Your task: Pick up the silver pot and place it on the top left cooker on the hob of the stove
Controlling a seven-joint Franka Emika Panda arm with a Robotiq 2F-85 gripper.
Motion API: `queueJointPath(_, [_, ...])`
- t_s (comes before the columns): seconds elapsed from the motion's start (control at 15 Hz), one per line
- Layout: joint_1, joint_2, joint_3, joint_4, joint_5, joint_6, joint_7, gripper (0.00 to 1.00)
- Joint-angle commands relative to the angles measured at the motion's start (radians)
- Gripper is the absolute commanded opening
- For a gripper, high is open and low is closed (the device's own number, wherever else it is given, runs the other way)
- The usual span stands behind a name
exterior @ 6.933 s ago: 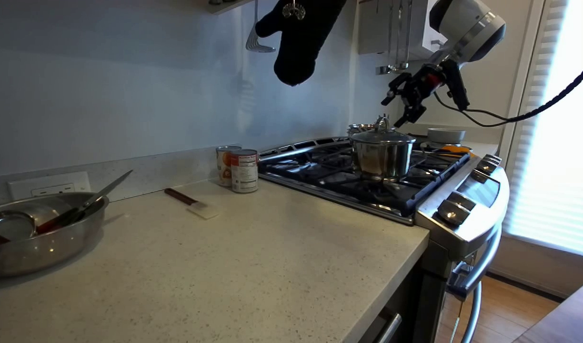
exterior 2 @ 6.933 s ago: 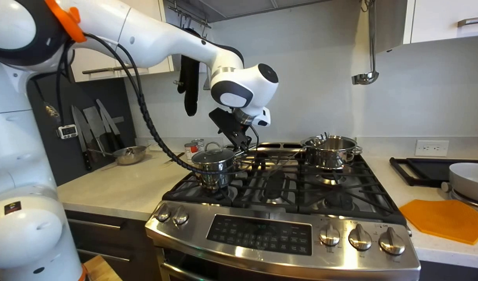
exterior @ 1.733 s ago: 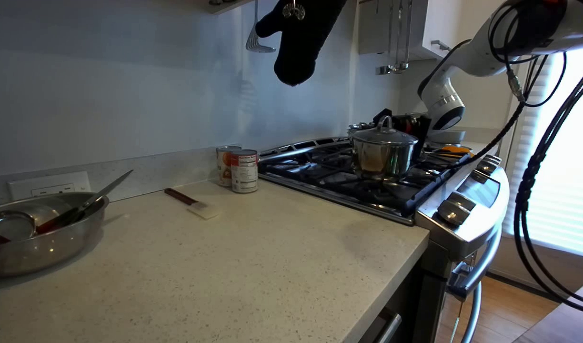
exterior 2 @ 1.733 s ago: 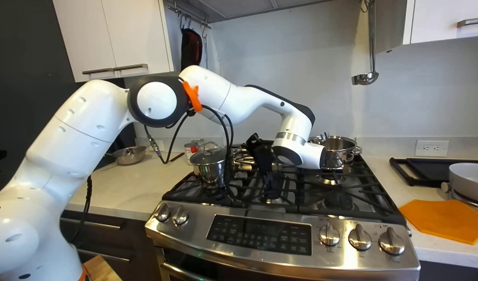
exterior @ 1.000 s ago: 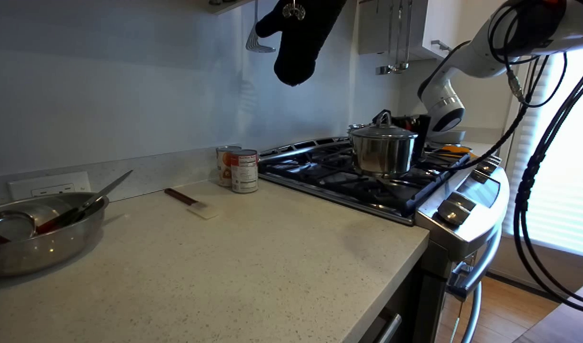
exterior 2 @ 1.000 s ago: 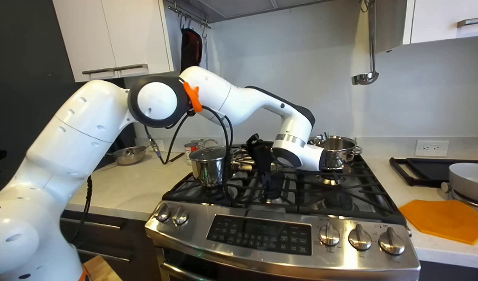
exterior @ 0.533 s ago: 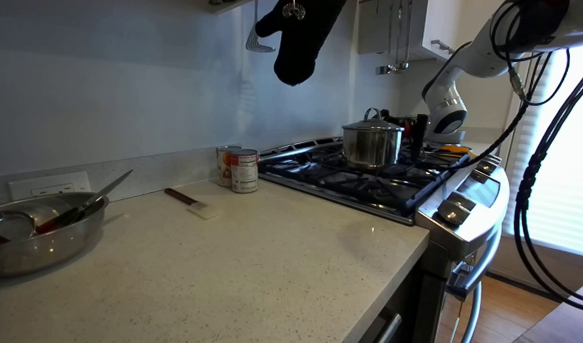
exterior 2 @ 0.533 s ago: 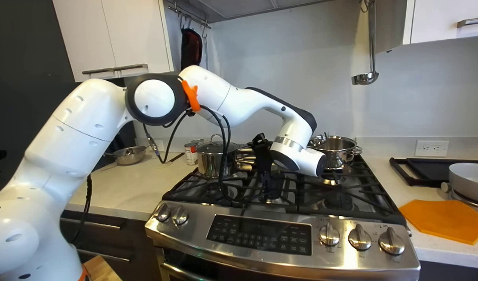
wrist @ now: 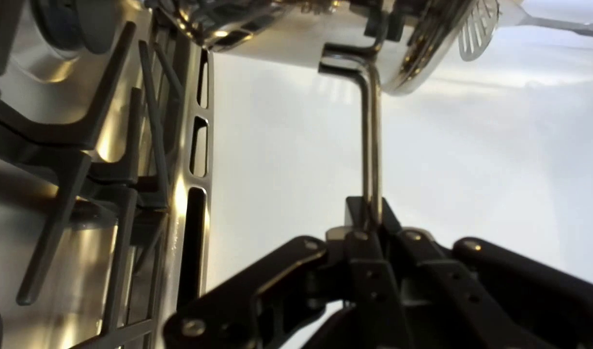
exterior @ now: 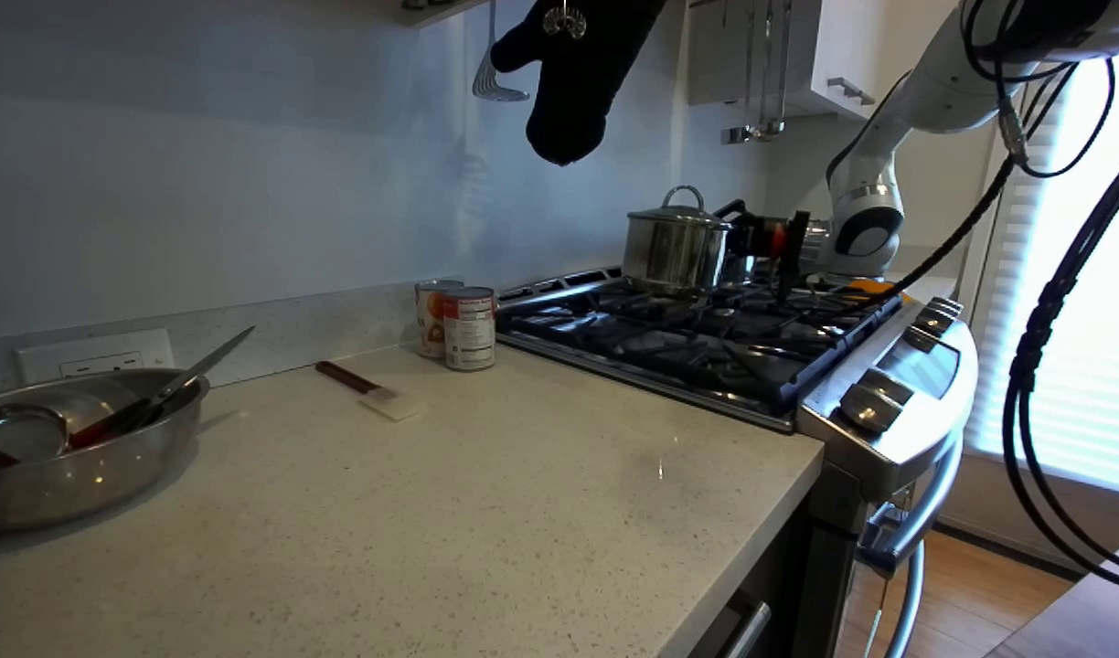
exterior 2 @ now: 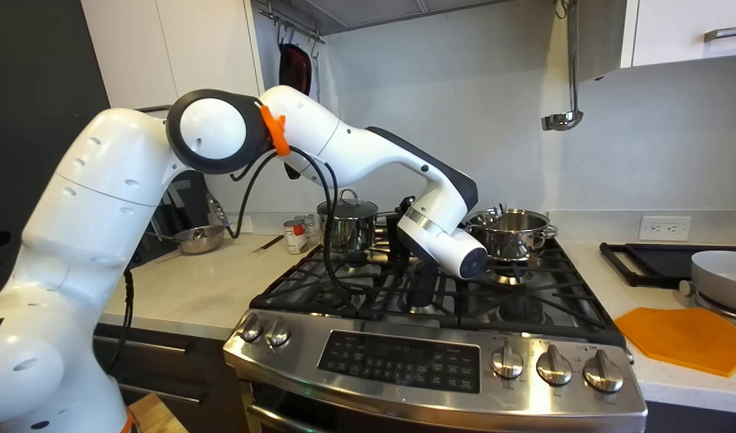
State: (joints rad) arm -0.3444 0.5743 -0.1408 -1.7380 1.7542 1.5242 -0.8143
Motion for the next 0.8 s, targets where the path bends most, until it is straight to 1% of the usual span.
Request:
queueJointPath(0.0, [0.033, -0.127, -0.002, -0.137, 0.146, 0.063, 0.027, 0.01])
queueJointPath(0.13, [0.059, -0.162, -0.01, -0.167, 0.178, 0.119, 0.025, 0.01])
queueJointPath(0.33, [0.099, -0.214, -0.019, -0.196, 0.183, 0.229, 0.023, 0.01])
queueJointPath(0.4, [0.108, -0.219, -0.02, -0.192, 0.17, 0.233, -0.029, 0.01])
queueJointPath(0.47, [0.102, -0.143, -0.027, -0.137, 0.132, 0.219, -0.031, 0.01])
queueJointPath(0.53, [0.11, -0.15, -0.028, -0.14, 0.125, 0.236, -0.044, 0.05])
queueJointPath(0.73, [0.115, -0.129, -0.031, -0.143, 0.12, 0.242, -0.073, 0.05])
